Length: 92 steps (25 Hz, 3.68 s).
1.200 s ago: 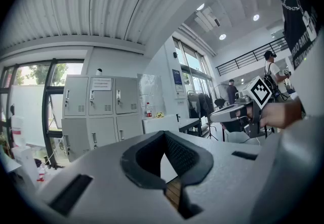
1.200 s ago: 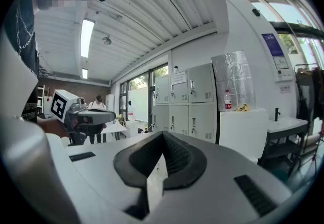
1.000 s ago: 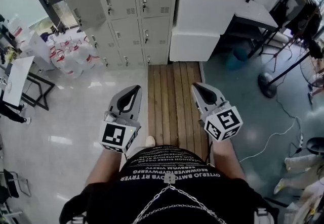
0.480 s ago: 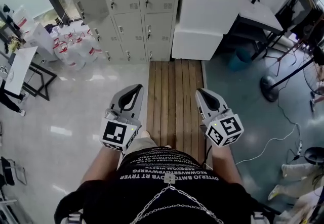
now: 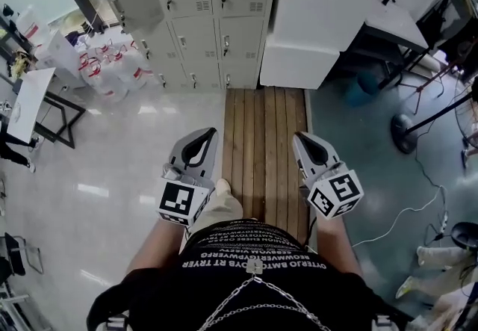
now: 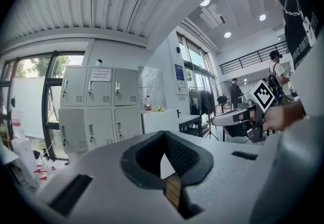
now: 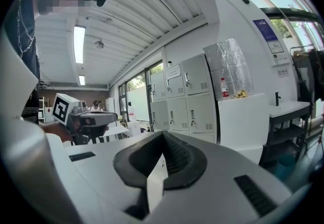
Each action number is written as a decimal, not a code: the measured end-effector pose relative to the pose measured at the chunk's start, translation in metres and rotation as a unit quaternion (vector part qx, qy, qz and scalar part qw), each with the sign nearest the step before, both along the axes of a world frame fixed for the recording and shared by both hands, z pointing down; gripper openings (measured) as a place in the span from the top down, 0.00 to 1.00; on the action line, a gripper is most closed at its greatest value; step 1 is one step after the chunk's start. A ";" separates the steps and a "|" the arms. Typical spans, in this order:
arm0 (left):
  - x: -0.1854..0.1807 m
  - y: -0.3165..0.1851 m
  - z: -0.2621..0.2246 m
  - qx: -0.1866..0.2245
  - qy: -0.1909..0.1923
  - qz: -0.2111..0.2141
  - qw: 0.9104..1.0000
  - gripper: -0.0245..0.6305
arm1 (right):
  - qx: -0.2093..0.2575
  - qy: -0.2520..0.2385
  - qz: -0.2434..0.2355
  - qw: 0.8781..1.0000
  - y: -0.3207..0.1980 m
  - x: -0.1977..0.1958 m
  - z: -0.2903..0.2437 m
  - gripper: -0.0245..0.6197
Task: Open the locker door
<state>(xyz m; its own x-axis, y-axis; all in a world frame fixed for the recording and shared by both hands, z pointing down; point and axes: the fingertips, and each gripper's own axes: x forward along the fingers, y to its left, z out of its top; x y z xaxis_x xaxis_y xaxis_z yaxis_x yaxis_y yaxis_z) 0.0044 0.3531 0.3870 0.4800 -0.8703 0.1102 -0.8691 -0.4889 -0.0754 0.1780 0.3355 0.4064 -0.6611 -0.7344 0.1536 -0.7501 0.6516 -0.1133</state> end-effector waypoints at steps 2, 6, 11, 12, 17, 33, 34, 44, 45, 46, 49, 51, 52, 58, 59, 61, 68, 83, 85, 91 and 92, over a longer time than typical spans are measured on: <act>-0.010 -0.018 0.005 -0.007 0.006 -0.001 1.000 0.96 | -0.009 0.005 -0.009 1.000 -0.016 -0.017 0.003 0.97; -0.036 -0.062 0.009 -0.004 0.012 -0.007 1.000 0.96 | -0.005 0.022 -0.035 0.999 -0.054 -0.056 0.003 0.97; -0.055 -0.106 0.010 -0.003 0.018 0.013 1.000 0.96 | 0.004 0.023 -0.038 0.999 -0.099 -0.088 -0.007 0.97; -0.057 -0.112 0.011 -0.002 0.018 0.018 1.000 0.96 | 0.005 0.022 -0.039 0.999 -0.106 -0.093 -0.009 0.97; -0.067 -0.144 0.013 -0.002 0.025 0.035 0.999 0.96 | 0.011 0.020 -0.028 0.999 -0.132 -0.105 -0.017 0.97; -0.025 -0.247 0.039 -0.038 0.022 0.064 0.997 0.96 | -0.053 0.014 0.003 0.999 -0.237 -0.067 0.034 0.97; -0.026 -0.255 0.038 -0.040 0.021 0.059 0.997 0.96 | -0.049 0.013 -0.005 0.999 -0.248 -0.070 0.033 0.97; -0.037 -0.334 0.025 -0.032 0.012 0.012 0.999 0.96 | -0.041 0.002 -0.045 0.998 -0.334 -0.077 0.029 0.97; -0.037 -0.339 0.025 -0.033 0.011 0.009 0.999 0.96 | -0.041 0.001 -0.049 0.998 -0.340 -0.078 0.029 0.97; -0.038 -0.343 0.026 -0.035 0.009 0.006 0.999 0.96 | -0.041 0.001 -0.053 0.998 -0.345 -0.079 0.029 0.97; -0.038 -0.357 0.026 -0.035 0.009 -0.008 0.999 0.96 | -0.039 -0.002 -0.062 0.997 -0.361 -0.077 0.027 0.97; -0.037 -0.366 0.023 -0.032 0.010 -0.017 0.999 0.96 | -0.040 -0.004 -0.068 0.997 -0.371 -0.074 0.026 0.97; -0.037 -0.370 0.021 -0.031 0.009 -0.022 0.999 0.96 | -0.040 -0.005 -0.072 0.997 -0.374 -0.073 0.026 0.97; -0.021 -0.393 0.013 -0.026 0.000 -0.043 0.999 0.96 | -0.040 -0.017 -0.092 0.995 -0.399 -0.051 0.024 0.97; -0.019 -0.397 0.013 -0.025 -0.002 -0.047 0.999 0.96 | -0.041 -0.018 -0.096 0.994 -0.403 -0.046 0.026 0.97; -0.015 -0.404 0.012 -0.020 -0.005 -0.056 0.998 0.96 | -0.044 -0.015 -0.105 0.993 -0.412 -0.039 0.031 0.97; -0.007 -0.417 0.024 -0.041 -0.008 -0.079 0.996 0.96 | -0.051 -0.022 -0.121 0.991 -0.436 -0.026 0.038 0.97; -0.057 -0.491 0.032 -0.038 -0.003 -0.088 0.995 0.96 | -0.068 -0.004 -0.132 0.989 -0.508 -0.077 0.052 0.97; -0.064 -0.508 0.031 -0.038 -0.007 -0.080 0.996 0.96 | -0.069 0.000 -0.132 0.989 -0.521 -0.089 0.052 0.97; -0.088 -0.559 0.031 -0.040 -0.002 -0.062 0.997 0.96 | -0.072 -0.002 -0.121 0.990 -0.565 -0.121 0.052 0.97; -0.093 -0.567 0.031 -0.039 -0.002 -0.059 0.997 0.96 | -0.071 -0.001 -0.119 0.990 -0.572 -0.126 0.052 0.97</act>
